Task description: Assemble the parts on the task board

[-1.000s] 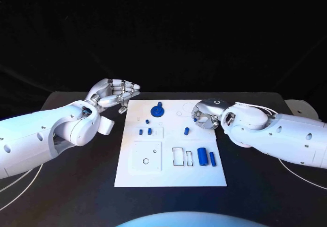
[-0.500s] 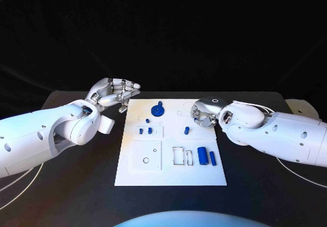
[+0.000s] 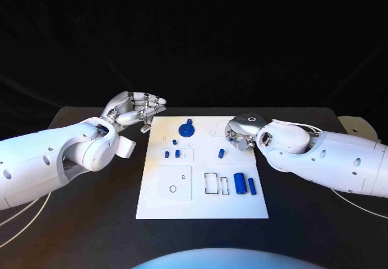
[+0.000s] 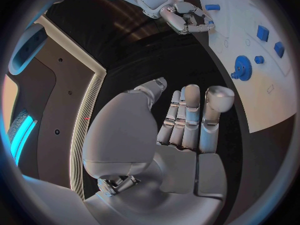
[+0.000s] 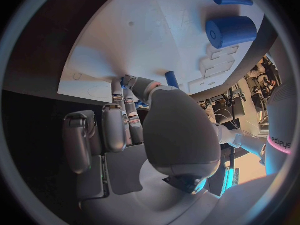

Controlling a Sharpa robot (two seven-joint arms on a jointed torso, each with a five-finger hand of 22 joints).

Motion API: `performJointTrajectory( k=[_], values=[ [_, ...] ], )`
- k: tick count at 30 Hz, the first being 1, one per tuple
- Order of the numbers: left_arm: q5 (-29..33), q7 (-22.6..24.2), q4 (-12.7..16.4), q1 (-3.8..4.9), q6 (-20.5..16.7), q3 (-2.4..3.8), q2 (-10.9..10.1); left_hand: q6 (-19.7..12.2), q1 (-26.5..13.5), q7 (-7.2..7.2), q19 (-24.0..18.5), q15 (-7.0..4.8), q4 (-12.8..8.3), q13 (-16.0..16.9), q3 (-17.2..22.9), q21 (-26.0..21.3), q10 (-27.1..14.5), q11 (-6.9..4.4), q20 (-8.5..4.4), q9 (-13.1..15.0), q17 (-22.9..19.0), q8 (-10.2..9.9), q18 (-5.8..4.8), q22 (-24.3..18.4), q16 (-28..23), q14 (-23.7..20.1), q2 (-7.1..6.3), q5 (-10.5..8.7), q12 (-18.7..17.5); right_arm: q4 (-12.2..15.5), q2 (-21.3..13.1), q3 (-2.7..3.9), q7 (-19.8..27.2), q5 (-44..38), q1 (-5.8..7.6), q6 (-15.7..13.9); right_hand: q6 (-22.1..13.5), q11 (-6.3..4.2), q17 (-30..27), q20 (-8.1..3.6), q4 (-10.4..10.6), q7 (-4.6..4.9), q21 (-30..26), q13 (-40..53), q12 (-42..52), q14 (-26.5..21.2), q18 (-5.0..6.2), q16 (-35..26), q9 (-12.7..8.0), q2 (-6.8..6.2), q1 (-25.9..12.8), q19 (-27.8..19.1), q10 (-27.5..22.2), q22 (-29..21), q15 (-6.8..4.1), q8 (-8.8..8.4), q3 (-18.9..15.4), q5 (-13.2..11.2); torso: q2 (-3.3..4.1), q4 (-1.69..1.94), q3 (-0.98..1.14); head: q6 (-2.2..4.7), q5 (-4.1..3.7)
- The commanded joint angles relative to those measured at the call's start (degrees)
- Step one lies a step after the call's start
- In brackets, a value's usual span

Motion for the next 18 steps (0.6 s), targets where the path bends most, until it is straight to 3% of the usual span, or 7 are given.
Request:
performJointTrajectory(
  k=[1, 7, 18],
  values=[
    [0.4, -0.07, 0.27, 0.02, 0.77, 0.04, 0.0, -0.51, 0.66, 0.03, -0.02, 0.25, -0.32, 0.08, -0.06, 0.2, -0.49, 0.02, 0.31, 0.07, -0.18, 0.39, -0.99, -0.09, 0.11, -0.33, -0.01, 0.21, 0.26, -0.09, -0.13, -0.42, -2.95, -4.57, -0.59, 2.91, 0.34, -1.98, -0.02, -0.59, -0.48, 0.07, 0.39, 0.76, 0.16, 2.82, -0.95, 0.04, 0.16, 1.23, 0.33, 5.35, 2.4, 14.08, -0.54, 0.3, 0.21, 0.22, -0.02, 0.02, -0.03, -0.17, -0.13],
    [0.4, -0.22, 0.43, 0.02, 0.81, 0.04, -0.02, -0.89, 0.71, 0.18, -0.33, 0.36, -0.38, 0.27, -0.02, -0.13, -1.06, 0.15, 0.41, 0.15, -0.52, 0.61, -0.9, -0.44, -0.11, -0.69, -0.02, 0.22, 0.71, 0.18, -0.18, -0.43, -3.62, -5.78, -0.68, 1.15, 0.13, -1.94, -0.09, -0.72, -1.17, 0.11, 0.46, 1.21, -0.07, 2.84, -0.98, 0.25, 0.57, 2.1, 0.11, 5.4, 2.76, 14.18, -0.56, 0.5, 1.99, -0.67, -0.05, 0.05, -0.04, -0.2, -0.13],
    [0.4, -0.51, 0.49, 0.02, 1.05, 0.04, 0.03, -1.56, 0.67, 0.39, -0.83, 0.54, -0.38, 0.52, 0.0, -0.63, -1.97, 0.34, 0.58, 0.24, -0.54, 0.9, -0.78, -0.95, -0.25, -1.02, 0.0, 0.23, 1.36, 1.33, -0.8, -0.41, -3.62, -5.84, -0.71, -4.26, -0.15, -1.89, -0.69, -0.59, -0.98, 0.2, 0.25, 1.66, -0.64, 2.72, -0.9, 0.05, 1.36, 1.64, -1.84, 5.22, 2.59, 13.92, -0.47, 0.99, 1.45, -3.2, -0.03, 0.03, -0.03, -0.04, -0.15]
  ],
)
